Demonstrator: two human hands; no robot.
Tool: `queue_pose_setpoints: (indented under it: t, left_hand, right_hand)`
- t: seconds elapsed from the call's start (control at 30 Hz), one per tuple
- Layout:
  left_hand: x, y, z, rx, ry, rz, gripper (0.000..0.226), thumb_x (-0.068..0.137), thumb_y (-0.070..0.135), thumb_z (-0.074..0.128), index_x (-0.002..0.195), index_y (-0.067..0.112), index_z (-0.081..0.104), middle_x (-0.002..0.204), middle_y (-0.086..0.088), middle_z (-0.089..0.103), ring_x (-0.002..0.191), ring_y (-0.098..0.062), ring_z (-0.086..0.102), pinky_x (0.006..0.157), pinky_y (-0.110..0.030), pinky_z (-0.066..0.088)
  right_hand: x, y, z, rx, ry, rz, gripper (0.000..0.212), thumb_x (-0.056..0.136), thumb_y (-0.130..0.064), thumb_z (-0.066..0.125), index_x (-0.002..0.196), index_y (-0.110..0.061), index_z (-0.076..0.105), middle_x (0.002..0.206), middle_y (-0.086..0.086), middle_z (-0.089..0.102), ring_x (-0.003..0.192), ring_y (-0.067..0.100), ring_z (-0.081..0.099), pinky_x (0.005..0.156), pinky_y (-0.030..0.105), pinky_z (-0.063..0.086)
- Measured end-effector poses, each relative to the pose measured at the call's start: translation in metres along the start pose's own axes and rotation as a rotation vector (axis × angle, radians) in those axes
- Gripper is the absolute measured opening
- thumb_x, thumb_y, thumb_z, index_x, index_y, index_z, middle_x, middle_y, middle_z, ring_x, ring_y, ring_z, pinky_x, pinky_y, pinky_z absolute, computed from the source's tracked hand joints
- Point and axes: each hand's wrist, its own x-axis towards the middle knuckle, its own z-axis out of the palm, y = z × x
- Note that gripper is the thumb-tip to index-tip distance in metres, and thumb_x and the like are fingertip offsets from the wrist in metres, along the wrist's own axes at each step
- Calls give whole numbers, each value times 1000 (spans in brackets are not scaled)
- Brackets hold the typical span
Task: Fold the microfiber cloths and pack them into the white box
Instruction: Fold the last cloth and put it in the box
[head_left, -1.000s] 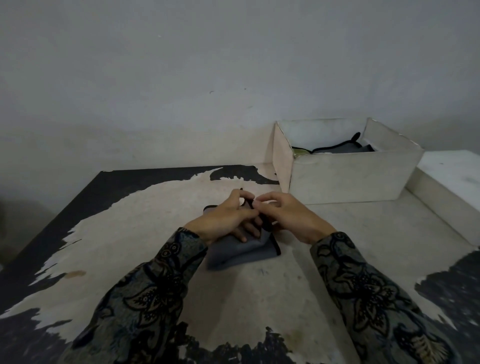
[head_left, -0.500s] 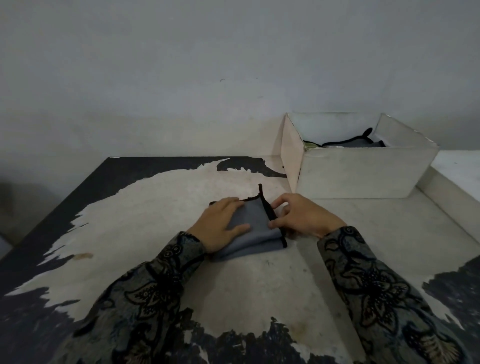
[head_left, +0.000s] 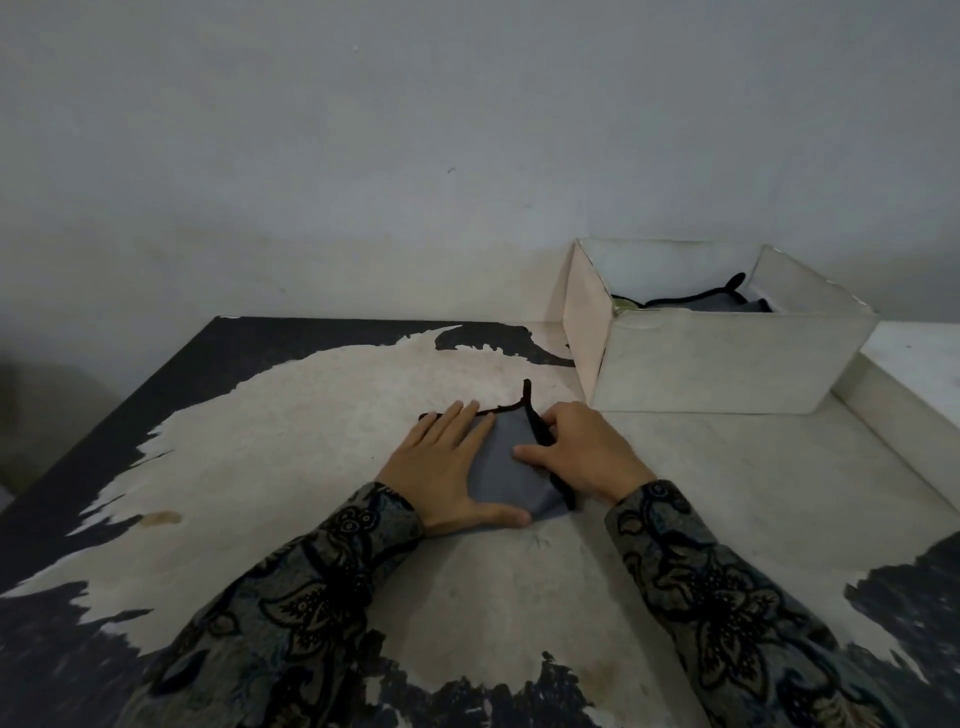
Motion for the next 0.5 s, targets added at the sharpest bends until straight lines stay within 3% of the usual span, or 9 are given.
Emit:
queue_pose_setpoints:
  t: [0.1, 0.27, 0.4, 0.5]
  left_hand:
    - [2, -3, 2, -45, 53, 7, 126, 59, 100, 22, 158, 26, -4, 166, 7, -8, 152, -11, -9, 123, -36, -6]
    - [4, -3, 4, -257, 232, -69, 107, 76, 87, 6, 157, 17, 3, 166, -2, 9, 152, -16, 5, 124, -34, 3]
    - [5, -6, -6, -570, 435, -249, 96, 79, 73, 45, 152, 15, 20, 156, -7, 30, 143, -24, 30, 119, -37, 23]
    - [6, -1, -28, -1089, 404, -355, 74, 88, 48, 66, 143, 25, 22, 140, -10, 47, 122, -23, 52, 103, -37, 44]
  right_hand:
    - [2, -7, 9, 37, 30, -9, 30, 71, -44, 74, 77, -21, 55, 95, 7, 60, 88, 26, 62, 73, 40, 54]
    - [-2, -14, 6, 261, 41, -110, 19, 84, -12, 63, 97, -19, 51, 96, 0, 60, 89, 18, 59, 70, 28, 47]
    - [-10, -19, -10, 644, 16, -265, 27, 93, -8, 63, 105, -24, 46, 105, -2, 67, 99, 10, 67, 82, 27, 54]
    - [-15, -25, -29, 900, 50, -354, 28, 97, 0, 57, 108, -21, 42, 108, 10, 67, 93, 15, 67, 77, 30, 56]
